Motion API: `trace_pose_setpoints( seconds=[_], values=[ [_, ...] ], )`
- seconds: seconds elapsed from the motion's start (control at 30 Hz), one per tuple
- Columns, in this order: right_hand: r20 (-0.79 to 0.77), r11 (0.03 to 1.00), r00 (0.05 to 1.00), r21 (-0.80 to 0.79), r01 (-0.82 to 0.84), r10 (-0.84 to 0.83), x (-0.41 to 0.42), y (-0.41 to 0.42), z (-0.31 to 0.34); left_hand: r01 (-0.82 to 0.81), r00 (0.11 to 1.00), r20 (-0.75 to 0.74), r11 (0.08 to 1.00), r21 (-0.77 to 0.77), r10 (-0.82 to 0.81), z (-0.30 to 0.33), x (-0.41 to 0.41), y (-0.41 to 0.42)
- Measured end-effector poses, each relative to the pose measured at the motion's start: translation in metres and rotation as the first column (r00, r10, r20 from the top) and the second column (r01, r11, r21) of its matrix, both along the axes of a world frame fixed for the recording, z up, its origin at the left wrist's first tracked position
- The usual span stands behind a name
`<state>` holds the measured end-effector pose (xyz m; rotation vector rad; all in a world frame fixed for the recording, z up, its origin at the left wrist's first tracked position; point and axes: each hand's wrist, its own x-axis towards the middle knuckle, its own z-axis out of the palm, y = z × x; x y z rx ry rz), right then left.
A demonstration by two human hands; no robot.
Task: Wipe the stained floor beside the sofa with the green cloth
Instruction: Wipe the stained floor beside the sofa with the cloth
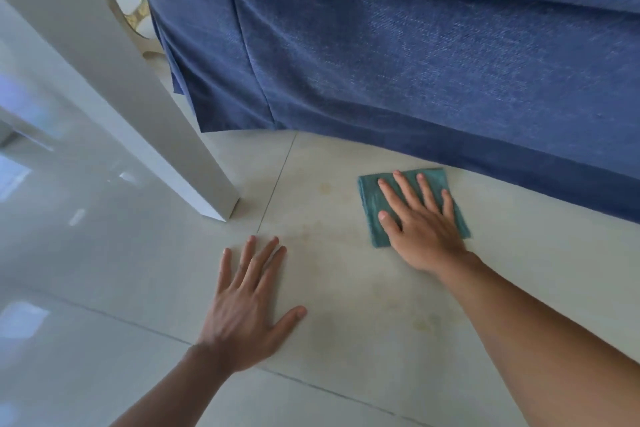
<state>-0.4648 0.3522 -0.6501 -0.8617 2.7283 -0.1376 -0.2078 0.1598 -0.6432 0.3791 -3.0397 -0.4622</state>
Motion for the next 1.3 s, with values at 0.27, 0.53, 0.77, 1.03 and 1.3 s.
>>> trace_pose_setpoints(
  seconds=[0.27,0.53,0.77,1.03,1.3],
  values=[
    [0.029,0.995,0.997,-0.061,-0.076,0.078,0.019,-0.121,0.005,-0.062,0.996,-0.048,0.99,0.129,0.069,0.001,0.0,-0.003],
    [0.02,0.963,0.965,-0.076,-0.258,0.26,0.078,-0.108,0.003,-0.079,0.989,-0.107,0.98,0.184,0.1,0.003,0.001,-0.005],
    [-0.048,0.915,0.92,-0.095,-0.393,0.39,0.123,-0.035,-0.003,-0.104,0.988,-0.092,0.971,0.214,0.126,0.004,0.002,-0.008],
    [0.017,0.958,0.96,-0.065,-0.279,0.281,0.1,-0.037,0.003,-0.091,0.995,0.05,0.996,0.016,0.09,0.004,0.014,-0.016],
    [0.101,0.954,0.949,-0.059,-0.294,0.299,0.1,-0.124,0.009,-0.116,0.985,0.131,0.992,0.045,0.109,0.01,0.036,-0.034]
  ],
)
